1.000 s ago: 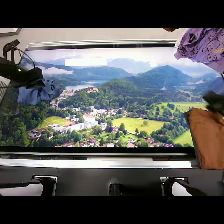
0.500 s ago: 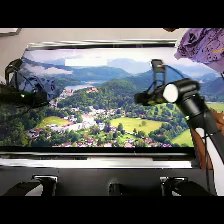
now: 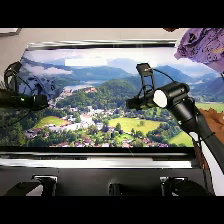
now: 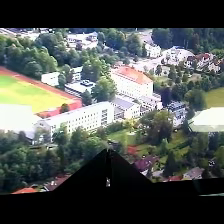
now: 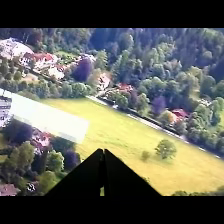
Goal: Fold the clothes and pants, and hang the long-sleeved shirts on hangers.
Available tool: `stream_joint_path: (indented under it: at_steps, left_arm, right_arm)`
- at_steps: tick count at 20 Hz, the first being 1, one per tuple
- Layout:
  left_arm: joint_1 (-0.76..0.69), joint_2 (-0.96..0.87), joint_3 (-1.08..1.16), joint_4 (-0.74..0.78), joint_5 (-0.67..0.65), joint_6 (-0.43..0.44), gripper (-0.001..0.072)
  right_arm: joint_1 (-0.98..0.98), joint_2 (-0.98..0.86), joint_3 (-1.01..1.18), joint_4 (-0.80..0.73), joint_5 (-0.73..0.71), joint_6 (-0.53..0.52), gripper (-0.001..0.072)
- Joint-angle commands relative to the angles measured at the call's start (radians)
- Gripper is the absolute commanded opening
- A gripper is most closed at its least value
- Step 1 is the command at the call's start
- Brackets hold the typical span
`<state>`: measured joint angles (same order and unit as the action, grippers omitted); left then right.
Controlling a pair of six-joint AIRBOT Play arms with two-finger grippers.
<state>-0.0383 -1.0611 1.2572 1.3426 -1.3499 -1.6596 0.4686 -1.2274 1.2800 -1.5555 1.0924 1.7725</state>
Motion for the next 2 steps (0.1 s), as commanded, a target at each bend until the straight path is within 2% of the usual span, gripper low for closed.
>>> stream_joint_path:
  at_steps: [1, 2]
  left_arm:
    - [0.0, 0.001, -0.002, 0.001, 0.002, -0.001, 0.0017]
    - [0.0, 0.001, -0.002, 0.001, 0.002, -0.001, 0.0017]
  right_arm:
    - [0.003, 0.0, 0.0, -0.001, 0.005, 0.0, 0.003]
    - [0.003, 0.0, 0.001, -0.001, 0.005, 0.0, 0.003]
